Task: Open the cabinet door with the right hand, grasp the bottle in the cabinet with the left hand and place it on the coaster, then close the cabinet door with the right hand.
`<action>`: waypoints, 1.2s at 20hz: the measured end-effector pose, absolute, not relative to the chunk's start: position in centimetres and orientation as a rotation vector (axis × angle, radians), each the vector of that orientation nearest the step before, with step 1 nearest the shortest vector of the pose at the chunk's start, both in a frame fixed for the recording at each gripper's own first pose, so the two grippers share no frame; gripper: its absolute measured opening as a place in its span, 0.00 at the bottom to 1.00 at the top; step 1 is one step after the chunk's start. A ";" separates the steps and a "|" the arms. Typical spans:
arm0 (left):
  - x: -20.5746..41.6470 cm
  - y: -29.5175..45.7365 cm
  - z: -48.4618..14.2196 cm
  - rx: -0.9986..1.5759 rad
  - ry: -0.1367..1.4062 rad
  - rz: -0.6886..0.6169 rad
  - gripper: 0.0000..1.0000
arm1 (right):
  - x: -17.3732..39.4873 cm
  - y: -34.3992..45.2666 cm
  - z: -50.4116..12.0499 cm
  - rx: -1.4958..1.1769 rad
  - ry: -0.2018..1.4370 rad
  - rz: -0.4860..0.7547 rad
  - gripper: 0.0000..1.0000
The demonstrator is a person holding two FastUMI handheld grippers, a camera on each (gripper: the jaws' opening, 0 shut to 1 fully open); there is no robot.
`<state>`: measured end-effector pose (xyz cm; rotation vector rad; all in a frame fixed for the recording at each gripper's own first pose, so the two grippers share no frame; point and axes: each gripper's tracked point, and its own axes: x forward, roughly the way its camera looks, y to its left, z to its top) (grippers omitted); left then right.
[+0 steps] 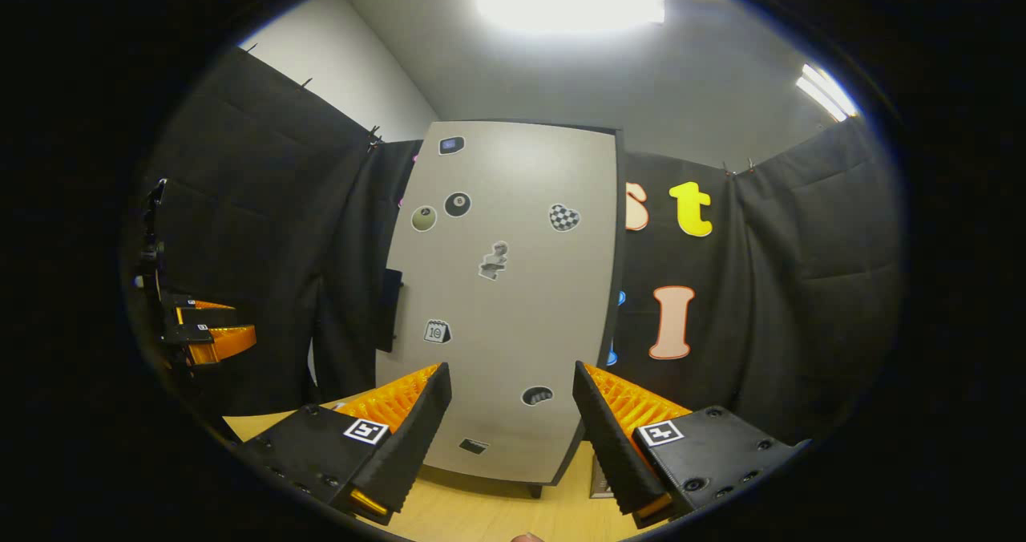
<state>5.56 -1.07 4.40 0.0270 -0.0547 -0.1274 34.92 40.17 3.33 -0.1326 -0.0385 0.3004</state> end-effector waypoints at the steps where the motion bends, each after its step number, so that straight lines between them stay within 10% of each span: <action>1: 5.8 -2.1 4.7 0.030 -0.061 -0.138 0.81 | 34.4 38.7 3.2 -0.122 -0.034 0.281 0.97; 24: 3.6 -3.9 6.7 0.087 -0.079 -0.059 0.79 | 33.5 24.8 2.8 -0.059 -0.021 0.132 0.96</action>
